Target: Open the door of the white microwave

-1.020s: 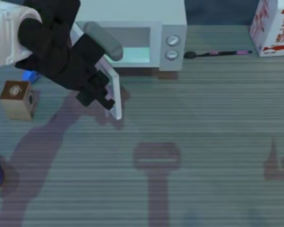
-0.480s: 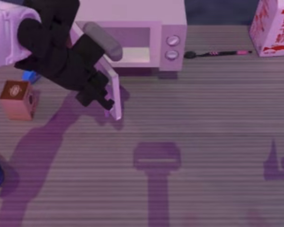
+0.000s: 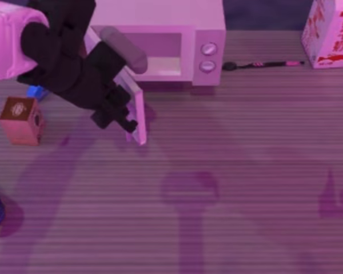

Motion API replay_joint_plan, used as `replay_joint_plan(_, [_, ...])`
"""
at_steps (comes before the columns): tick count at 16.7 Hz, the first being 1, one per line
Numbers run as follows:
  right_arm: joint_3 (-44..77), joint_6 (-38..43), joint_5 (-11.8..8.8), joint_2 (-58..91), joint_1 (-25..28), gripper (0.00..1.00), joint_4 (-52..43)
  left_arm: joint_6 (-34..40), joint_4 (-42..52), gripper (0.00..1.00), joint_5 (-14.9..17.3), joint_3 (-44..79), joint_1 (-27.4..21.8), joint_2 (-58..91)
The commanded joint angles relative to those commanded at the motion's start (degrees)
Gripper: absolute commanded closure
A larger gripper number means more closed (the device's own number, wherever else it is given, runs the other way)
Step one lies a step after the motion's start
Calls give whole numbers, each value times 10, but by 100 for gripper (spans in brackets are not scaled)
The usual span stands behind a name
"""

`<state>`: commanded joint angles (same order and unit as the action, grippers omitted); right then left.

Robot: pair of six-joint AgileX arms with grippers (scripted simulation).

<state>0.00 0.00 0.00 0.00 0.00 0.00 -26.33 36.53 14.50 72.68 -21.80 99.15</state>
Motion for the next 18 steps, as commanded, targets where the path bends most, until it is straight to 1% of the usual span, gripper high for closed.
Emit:
replay_joint_plan(9, [0, 0, 0, 0, 0, 0, 0, 0, 1, 100, 4, -2, -2, 0])
replay_joint_plan(15, [0, 0, 0, 0, 0, 0, 0, -67, 21, 100, 32, -5, 27, -6])
replay_joint_plan(18, [0, 0, 0, 0, 0, 0, 0, -80, 24, 100, 37, -6, 32, -7])
